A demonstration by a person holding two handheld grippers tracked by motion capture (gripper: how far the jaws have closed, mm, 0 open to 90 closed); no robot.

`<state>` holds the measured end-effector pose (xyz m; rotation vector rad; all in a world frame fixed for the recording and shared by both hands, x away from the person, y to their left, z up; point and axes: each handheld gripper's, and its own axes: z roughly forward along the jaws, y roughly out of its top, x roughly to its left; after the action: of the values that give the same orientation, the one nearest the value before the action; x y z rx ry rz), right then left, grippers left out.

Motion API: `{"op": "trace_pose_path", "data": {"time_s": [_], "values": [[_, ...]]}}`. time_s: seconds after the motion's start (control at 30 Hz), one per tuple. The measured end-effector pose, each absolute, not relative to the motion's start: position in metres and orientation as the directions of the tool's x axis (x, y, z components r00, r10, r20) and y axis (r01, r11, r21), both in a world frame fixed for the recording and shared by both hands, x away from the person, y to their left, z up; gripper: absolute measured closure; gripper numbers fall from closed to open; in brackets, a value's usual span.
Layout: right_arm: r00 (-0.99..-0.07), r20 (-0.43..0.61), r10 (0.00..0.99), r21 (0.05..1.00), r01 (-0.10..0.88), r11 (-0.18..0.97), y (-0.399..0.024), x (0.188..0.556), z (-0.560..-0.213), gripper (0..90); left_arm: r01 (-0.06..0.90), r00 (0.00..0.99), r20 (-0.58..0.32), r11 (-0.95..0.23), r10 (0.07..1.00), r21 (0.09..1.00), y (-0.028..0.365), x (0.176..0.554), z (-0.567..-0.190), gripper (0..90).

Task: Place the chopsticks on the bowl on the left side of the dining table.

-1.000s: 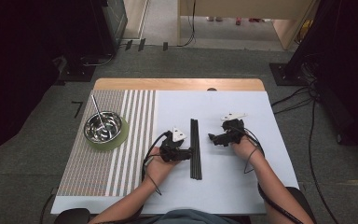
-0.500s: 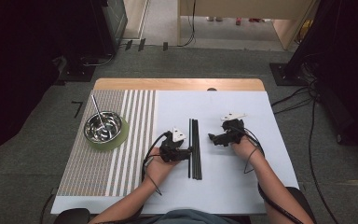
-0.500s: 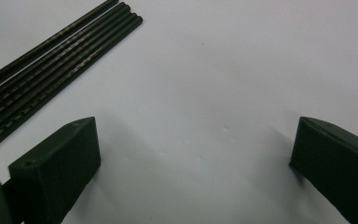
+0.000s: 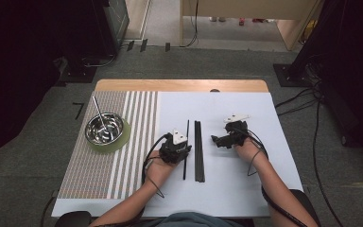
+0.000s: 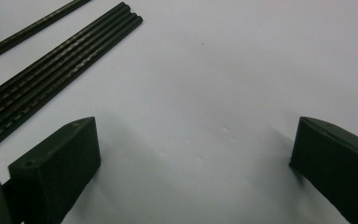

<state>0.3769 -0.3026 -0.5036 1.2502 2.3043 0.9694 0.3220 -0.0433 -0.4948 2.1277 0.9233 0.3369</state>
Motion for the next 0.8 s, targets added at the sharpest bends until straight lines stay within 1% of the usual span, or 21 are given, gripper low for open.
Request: {"op": "trace_pose_path", "data": {"time_s": [0.2,0.4,0.8], "values": [[-0.55,0.022,0.835,0.706,0.6,0.377,-0.302,0.377,-0.504,0.9,0.529,0.696,-0.089,-0.425,0.713,0.735,-0.038,0.325,-0.493,78.7],[-0.55,0.023,0.835,0.705,0.601,0.376,-0.303,0.377,-0.503,0.9,0.546,0.69,-0.113,-0.412,0.715,0.73,-0.034,0.329,-0.492,80.7],[-0.55,0.023,0.835,0.705,0.601,0.376,-0.303,0.377,-0.503,0.9,0.556,0.666,-0.097,-0.405,0.74,0.726,-0.021,0.339,-0.49,82.7]]}}
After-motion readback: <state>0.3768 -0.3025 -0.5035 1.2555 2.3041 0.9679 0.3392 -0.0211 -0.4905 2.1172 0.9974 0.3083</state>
